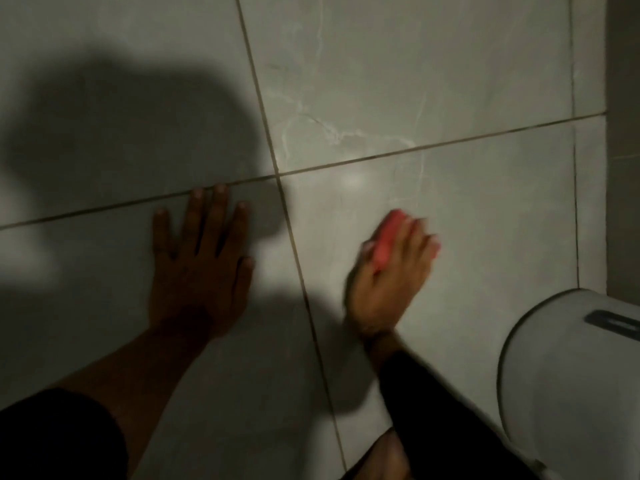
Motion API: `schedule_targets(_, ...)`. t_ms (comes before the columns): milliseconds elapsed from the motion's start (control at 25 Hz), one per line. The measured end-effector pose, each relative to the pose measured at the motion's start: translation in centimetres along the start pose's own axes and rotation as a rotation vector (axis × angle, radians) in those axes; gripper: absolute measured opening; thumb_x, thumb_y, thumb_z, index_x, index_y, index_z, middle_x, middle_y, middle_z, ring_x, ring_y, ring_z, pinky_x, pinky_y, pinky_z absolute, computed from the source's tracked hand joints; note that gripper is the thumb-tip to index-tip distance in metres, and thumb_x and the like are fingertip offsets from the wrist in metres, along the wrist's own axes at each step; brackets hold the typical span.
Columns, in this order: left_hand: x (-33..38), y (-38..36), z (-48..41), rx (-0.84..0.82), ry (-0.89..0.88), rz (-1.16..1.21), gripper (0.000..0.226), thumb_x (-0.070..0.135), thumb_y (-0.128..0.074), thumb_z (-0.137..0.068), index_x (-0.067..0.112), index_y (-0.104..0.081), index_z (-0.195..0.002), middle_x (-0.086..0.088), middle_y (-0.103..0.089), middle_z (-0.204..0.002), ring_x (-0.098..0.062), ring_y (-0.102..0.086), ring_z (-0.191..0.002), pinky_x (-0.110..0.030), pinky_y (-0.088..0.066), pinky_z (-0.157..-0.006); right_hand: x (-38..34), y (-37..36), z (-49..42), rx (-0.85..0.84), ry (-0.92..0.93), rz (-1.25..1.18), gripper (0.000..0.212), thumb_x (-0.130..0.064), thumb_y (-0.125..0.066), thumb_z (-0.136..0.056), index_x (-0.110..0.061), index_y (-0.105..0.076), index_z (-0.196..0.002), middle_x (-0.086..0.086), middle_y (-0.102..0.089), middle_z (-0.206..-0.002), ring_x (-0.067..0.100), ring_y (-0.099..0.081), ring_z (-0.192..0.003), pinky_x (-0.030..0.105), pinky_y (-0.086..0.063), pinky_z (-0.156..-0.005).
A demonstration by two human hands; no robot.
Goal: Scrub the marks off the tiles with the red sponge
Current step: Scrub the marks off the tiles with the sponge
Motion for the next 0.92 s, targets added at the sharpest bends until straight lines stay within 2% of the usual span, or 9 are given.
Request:
schedule_targets(120,0.0,0.3,-0.1,0.006,0.007,0.017,0.076,0.045,-0.037,-0.101,0.018,-0.022,-0.170,-0.015,-0.015,-0.180,-0.041,-0.015,-0.166,-0.070,-0.005,-0.129,-2.2,-0.1,12.6,-0.382,0.811,-0.032,0.059,-0.037,-0.040,-0.112,-0.023,-0.032,-0.169,0.009,-0.022,-0.179,0.039,-0.016,-0.167,0.066,-0.013,-0.133)
schedule_targets(200,0.1,0.4,-0.1,-0.005,0.006,0.017,0.076,0.045,-0.035,-0.101,0.018,-0.021,-0.171,-0.016,-0.014,-0.180,-0.041,-0.014,-0.166,-0.070,-0.004,-0.129,2.0,0.9,9.8,-0.421,0.988,0.061,0.054,-0.033,-0.040,-0.113,-0.027,-0.037,-0.166,0.009,-0.039,-0.171,0.039,-0.032,-0.158,0.068,-0.024,-0.129)
schedule_targets(360,-0.1,0.0,-0.1,-0.014,-0.005,-0.009,0.077,0.047,-0.033,-0.102,0.019,-0.016,-0.172,-0.014,-0.008,-0.181,-0.040,-0.010,-0.167,-0.068,0.001,-0.129,8.1,2.4,2.7,-0.121,-0.127,-0.010,0.071,-0.039,-0.040,-0.106,-0.008,-0.029,-0.169,0.019,-0.025,-0.177,0.047,-0.016,-0.165,0.068,-0.021,-0.130)
schedule_targets(400,-0.2,-0.1,-0.1,-0.013,0.000,-0.011,0.077,0.047,-0.033,-0.102,0.020,-0.015,-0.172,-0.014,-0.008,-0.181,-0.040,-0.009,-0.167,-0.068,0.001,-0.129,6.7,2.1,4.1,-0.098,-0.248,-0.003,0.072,-0.041,-0.036,-0.106,-0.006,-0.029,-0.168,0.021,-0.024,-0.177,0.049,-0.015,-0.164,0.068,-0.020,-0.130)
schedule_targets(560,-0.1,0.1,0.1,-0.013,0.006,0.002,0.076,0.047,-0.033,-0.102,0.022,-0.013,-0.171,-0.014,-0.009,-0.181,-0.040,-0.010,-0.167,-0.069,-0.001,-0.129,1.8,0.2,19.6,-0.390,0.524,0.048,0.061,-0.037,-0.026,-0.113,-0.014,-0.029,-0.169,0.017,-0.026,-0.176,0.047,-0.019,-0.163,0.067,-0.012,-0.132)
schedule_targets(680,-0.3,-0.2,0.0,-0.004,-0.018,0.006,0.075,0.049,-0.029,-0.103,0.023,-0.011,-0.172,-0.012,-0.006,-0.181,-0.038,-0.008,-0.167,-0.067,-0.001,-0.130,6.4,1.0,16.3,-0.449,0.901,0.129,0.054,-0.035,-0.036,-0.112,-0.024,-0.042,-0.164,0.009,-0.042,-0.167,0.038,-0.037,-0.154,0.069,-0.027,-0.128)
schedule_targets(760,-0.3,-0.4,-0.1,-0.003,-0.015,-0.005,0.075,0.050,-0.028,-0.104,0.023,-0.012,-0.172,-0.011,-0.006,-0.181,-0.037,-0.007,-0.168,-0.066,0.000,-0.130,10.3,1.5,9.6,-0.289,0.488,0.109,0.053,-0.025,-0.047,-0.106,-0.014,-0.051,-0.157,0.018,-0.048,-0.162,0.045,-0.042,-0.151,0.071,-0.033,-0.124)
schedule_targets(840,-0.2,-0.1,0.2,0.000,-0.011,-0.026,0.075,0.048,-0.030,-0.104,0.022,-0.013,-0.172,-0.012,-0.008,-0.181,-0.038,-0.007,-0.168,-0.067,-0.002,-0.130,12.1,2.4,5.3,-0.086,-0.170,-0.036,0.069,-0.030,-0.050,-0.103,-0.004,-0.036,-0.165,0.022,-0.030,-0.174,0.050,-0.022,-0.162,0.068,-0.023,-0.130)
schedule_targets(920,0.4,0.7,0.3,-0.029,0.000,-0.023,0.074,0.046,-0.030,-0.105,0.020,-0.014,-0.172,-0.015,-0.008,-0.181,-0.040,-0.007,-0.167,-0.068,-0.004,-0.130,8.8,1.7,7.2,-0.012,-0.236,-0.057,0.073,-0.033,-0.054,-0.102,-0.003,-0.035,-0.166,0.026,-0.030,-0.173,0.054,-0.021,-0.161,0.069,-0.021,-0.129)
Point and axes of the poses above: each hand's wrist, its own z-axis away from the middle knuckle, its own y-axis out of the back of the hand, x = y × z, the point moved 2 cm from there along -z, towards the middle knuckle
